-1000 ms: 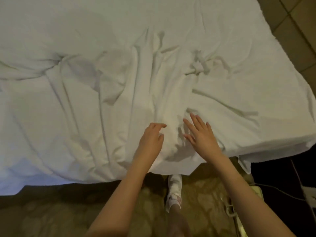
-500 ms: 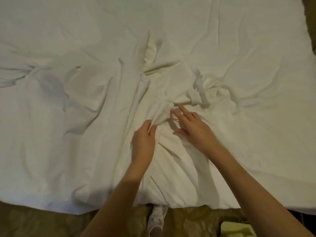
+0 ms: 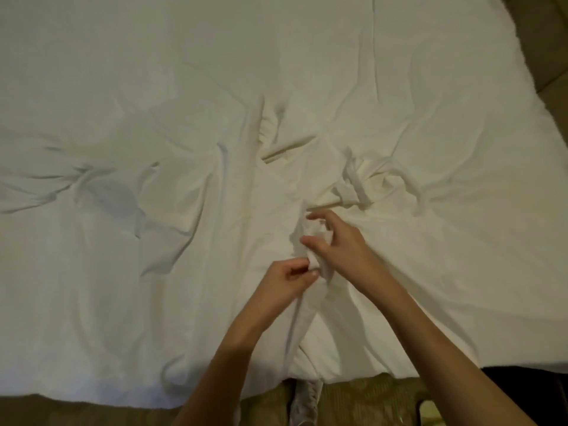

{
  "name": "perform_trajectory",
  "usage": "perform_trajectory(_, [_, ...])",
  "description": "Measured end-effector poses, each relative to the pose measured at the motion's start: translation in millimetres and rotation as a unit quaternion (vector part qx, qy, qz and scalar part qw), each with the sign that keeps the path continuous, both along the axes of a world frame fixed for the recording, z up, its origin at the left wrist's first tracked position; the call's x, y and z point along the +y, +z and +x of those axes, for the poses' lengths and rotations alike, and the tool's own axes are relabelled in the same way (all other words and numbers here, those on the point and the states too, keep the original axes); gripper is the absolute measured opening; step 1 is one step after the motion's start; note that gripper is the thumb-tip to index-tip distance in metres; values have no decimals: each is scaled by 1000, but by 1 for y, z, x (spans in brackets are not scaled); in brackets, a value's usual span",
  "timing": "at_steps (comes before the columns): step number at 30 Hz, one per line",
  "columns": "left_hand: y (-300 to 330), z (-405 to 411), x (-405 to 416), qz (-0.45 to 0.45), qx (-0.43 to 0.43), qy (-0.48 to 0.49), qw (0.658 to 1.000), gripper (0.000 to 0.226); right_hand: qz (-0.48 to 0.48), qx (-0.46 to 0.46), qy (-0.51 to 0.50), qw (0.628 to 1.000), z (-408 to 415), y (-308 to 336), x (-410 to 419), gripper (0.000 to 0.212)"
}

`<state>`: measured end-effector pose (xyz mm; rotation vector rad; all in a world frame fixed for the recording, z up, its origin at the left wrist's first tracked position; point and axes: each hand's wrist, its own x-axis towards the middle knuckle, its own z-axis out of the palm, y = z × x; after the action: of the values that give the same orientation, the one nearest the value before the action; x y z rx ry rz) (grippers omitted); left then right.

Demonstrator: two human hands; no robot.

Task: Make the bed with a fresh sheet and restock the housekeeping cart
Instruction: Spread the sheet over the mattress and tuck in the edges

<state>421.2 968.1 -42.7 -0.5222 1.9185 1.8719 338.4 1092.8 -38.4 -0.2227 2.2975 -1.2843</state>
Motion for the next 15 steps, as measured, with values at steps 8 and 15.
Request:
perform_trajectory(8, [-6,-73,-5,-299,271,-249,881,48,27,8,-189,982,57,20,65,9])
perform_trajectory(15, [-7,-122,52,-390,221,-587,674,53,12,35,-413,910,140,32,125,28])
